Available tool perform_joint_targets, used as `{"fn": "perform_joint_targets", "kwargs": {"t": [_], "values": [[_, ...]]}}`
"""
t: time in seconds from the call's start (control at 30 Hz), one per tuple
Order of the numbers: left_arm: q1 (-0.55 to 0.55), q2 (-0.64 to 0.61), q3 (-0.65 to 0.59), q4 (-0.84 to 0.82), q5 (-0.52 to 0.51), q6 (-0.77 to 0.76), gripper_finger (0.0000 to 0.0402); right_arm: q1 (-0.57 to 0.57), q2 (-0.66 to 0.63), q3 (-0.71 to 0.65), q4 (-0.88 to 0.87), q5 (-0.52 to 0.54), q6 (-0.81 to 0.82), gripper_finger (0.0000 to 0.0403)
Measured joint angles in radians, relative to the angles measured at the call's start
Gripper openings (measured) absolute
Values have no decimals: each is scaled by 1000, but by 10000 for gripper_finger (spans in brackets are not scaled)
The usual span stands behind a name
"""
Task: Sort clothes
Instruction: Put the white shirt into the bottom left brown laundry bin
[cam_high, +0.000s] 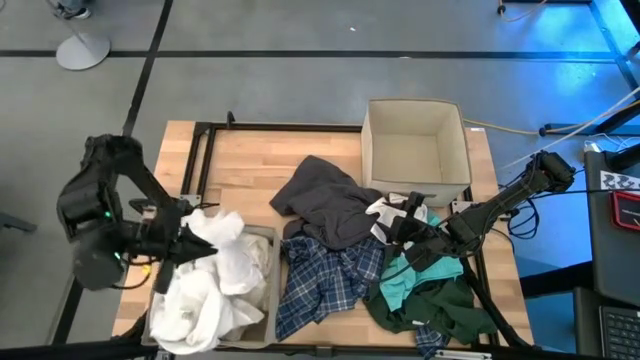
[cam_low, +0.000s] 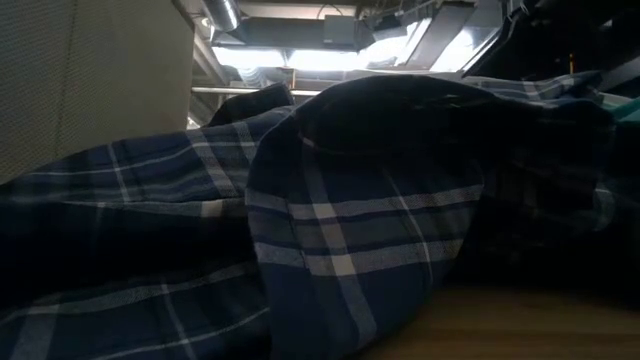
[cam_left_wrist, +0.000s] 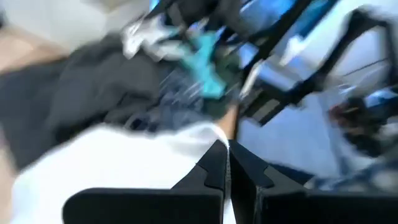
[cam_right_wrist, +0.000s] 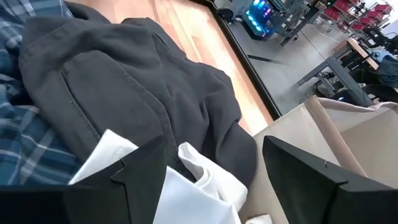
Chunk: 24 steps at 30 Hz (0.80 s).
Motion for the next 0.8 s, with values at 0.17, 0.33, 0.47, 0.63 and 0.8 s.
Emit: {"fn": "perform_joint_targets", "kwargs": {"t": [0.17,0.33,0.47,0.63,0.8], "values": [[26,54,-129,-219,123,-388,0,0,0,0,9,0,-3,264],[46,70,-372,53,304,-456,0,0,0,0,8,0,-4,264],[69,69,-575,351,384,-437,0,-20,0,0,9,-3,-26,264],[118,91,-807,541,502,-486,0,-52,0,0,11,-20,-26,264],[173,115,-956,700,599,-454,0,-68,0,0,11,-82,-27,264]]}}
